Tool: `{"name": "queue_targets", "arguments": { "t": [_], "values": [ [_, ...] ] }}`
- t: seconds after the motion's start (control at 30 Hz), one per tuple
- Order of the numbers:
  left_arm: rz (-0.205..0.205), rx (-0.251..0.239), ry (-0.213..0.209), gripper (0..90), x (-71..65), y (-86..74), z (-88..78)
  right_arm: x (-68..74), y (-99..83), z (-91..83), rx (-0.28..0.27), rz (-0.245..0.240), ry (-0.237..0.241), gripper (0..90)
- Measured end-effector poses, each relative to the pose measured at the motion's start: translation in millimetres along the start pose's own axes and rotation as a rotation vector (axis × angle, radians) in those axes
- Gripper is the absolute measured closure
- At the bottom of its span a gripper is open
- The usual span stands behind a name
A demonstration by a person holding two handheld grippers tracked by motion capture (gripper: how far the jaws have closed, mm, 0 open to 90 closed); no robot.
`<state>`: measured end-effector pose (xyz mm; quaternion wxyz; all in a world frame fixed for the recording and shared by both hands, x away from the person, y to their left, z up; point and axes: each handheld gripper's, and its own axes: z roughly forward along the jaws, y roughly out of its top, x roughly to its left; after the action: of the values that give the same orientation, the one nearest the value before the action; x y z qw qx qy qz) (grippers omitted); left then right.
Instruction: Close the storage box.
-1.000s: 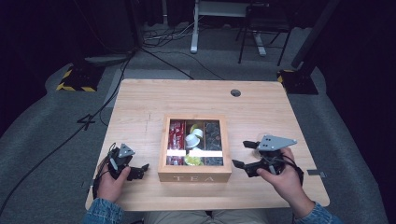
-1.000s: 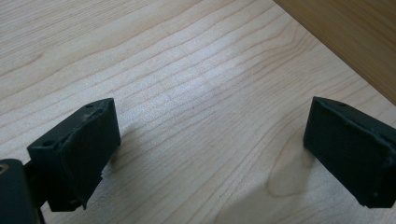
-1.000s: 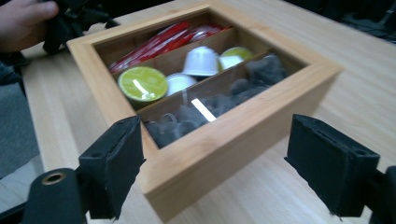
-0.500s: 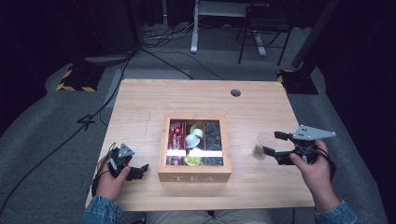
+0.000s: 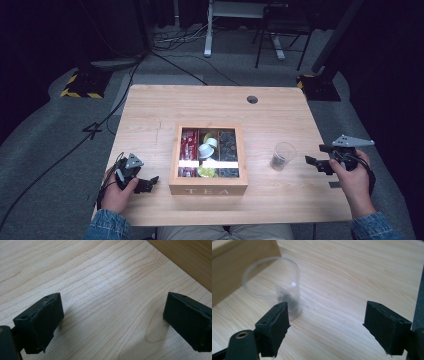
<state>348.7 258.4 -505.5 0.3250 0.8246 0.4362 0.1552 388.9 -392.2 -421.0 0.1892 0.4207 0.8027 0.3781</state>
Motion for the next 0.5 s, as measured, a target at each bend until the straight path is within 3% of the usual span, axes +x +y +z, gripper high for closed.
{"name": "queue_targets", "arguments": {
  "t": [0.23, 0.4, 0.5],
  "values": [
    [0.0, 0.0, 0.0, 3.4, 0.0, 0.0, 0.0, -20.9, -25.9, 18.2, 0.049, 0.028, -0.007, 18.6],
    [0.0, -0.001, 0.002, 3.4, -0.1, 0.0, 0.0, -27.6, -41.4, 31.5, 0.085, 0.019, -0.036, 19.5],
    [-0.001, -0.001, 0.0, 3.4, -0.1, 0.0, 0.1, -28.5, -49.7, 38.0, 0.072, 0.048, -0.026, 19.5]
  ]
}}
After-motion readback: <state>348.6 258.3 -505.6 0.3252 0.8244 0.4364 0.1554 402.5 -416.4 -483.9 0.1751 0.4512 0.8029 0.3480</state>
